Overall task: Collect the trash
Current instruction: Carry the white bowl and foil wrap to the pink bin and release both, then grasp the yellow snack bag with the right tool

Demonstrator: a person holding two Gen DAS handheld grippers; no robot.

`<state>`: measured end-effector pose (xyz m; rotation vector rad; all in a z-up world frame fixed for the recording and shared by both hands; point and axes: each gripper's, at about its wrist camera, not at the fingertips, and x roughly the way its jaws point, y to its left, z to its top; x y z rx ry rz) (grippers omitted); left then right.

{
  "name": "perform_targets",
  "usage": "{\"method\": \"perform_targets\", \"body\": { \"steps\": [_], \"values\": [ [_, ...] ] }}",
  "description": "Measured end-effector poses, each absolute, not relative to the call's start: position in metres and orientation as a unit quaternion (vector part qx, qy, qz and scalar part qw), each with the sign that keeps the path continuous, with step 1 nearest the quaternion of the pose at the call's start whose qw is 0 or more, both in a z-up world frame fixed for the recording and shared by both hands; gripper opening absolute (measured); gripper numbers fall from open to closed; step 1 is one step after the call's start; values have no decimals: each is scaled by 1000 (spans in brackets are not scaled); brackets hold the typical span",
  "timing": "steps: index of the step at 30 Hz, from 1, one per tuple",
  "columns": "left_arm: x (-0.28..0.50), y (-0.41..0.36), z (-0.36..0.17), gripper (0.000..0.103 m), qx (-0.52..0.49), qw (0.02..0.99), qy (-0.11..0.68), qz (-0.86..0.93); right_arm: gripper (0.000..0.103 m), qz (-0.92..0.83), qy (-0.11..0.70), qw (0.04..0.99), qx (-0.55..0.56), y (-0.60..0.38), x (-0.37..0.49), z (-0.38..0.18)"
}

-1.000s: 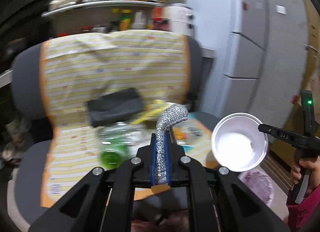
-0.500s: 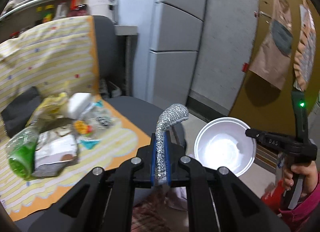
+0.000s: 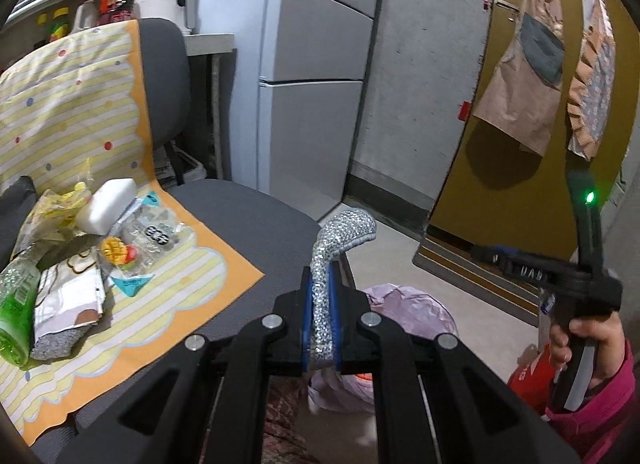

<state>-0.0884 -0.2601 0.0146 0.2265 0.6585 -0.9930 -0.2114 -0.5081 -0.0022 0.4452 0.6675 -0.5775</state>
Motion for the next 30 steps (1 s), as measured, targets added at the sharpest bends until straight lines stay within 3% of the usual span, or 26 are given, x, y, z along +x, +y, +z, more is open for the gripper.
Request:
{"method": "perform_targets", "body": {
  "steps": [14, 16, 18, 20, 30],
  "values": [
    [-134, -357, -16, 7, 153, 736, 324, -575, 51, -320, 259, 888, 206, -522, -257, 24],
    [-136, -367, -24, 14, 164, 729, 333, -575, 51, -326, 260, 884, 210, -528, -261, 21],
    [-136, -375, -32, 36, 171, 728, 339, -571, 51, -329, 262, 882, 213, -530, -262, 18],
    [-133, -378, -37, 41, 172, 726, 345, -570, 51, -331, 265, 880, 216, -532, -261, 15],
    [-101, -331, -39, 41, 168, 779, 343, -498, 50, -280, 252, 902, 210, -513, -241, 14]
  ]
}}
